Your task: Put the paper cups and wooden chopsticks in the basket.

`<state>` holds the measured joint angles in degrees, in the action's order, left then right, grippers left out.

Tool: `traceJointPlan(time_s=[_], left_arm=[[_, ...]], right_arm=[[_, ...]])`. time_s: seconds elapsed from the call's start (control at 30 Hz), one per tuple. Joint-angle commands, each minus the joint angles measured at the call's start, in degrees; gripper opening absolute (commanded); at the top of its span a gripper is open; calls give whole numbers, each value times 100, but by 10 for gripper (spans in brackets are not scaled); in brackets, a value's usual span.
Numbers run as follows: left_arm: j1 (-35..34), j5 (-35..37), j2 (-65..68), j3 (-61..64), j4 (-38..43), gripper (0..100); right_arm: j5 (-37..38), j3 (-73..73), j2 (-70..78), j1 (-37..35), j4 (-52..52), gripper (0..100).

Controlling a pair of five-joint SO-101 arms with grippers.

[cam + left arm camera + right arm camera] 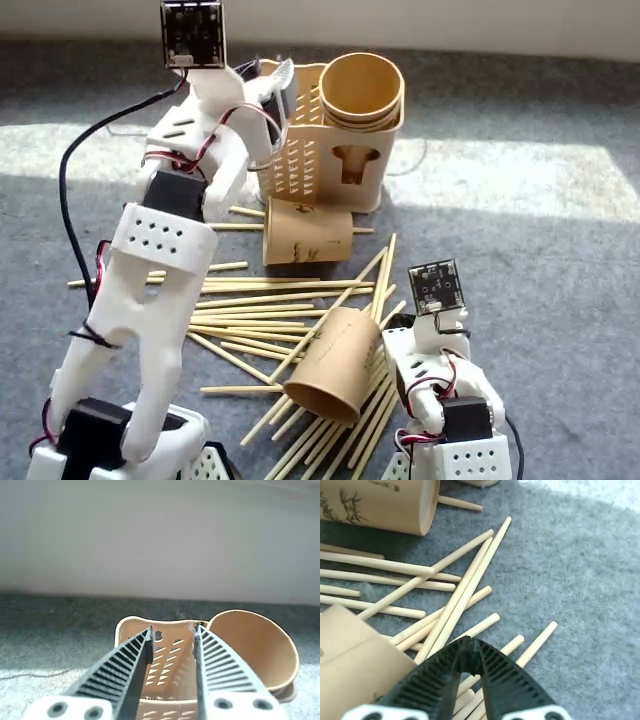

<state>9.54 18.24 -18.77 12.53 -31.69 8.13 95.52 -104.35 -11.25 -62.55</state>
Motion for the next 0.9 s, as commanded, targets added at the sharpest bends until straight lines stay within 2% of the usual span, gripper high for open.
traceJointPlan(time_s=[0.0,0.27,0.47,0.73,0.87], left_arm=[[110,-229,-743,-277,-642,143],[40,-923,-1218,-268,-2207,143],[-497,-1055,-1270,-268,-3174,143],[-1270,-1143,-1279,-215,-3947,141],[-1367,-1705,-1508,374,-3807,63]], right_arm=[[0,66,-57,110,145,6],[0,66,-57,110,145,6],[0,57,-57,119,127,6],[0,4,-57,453,110,6],[0,4,-57,453,101,6]])
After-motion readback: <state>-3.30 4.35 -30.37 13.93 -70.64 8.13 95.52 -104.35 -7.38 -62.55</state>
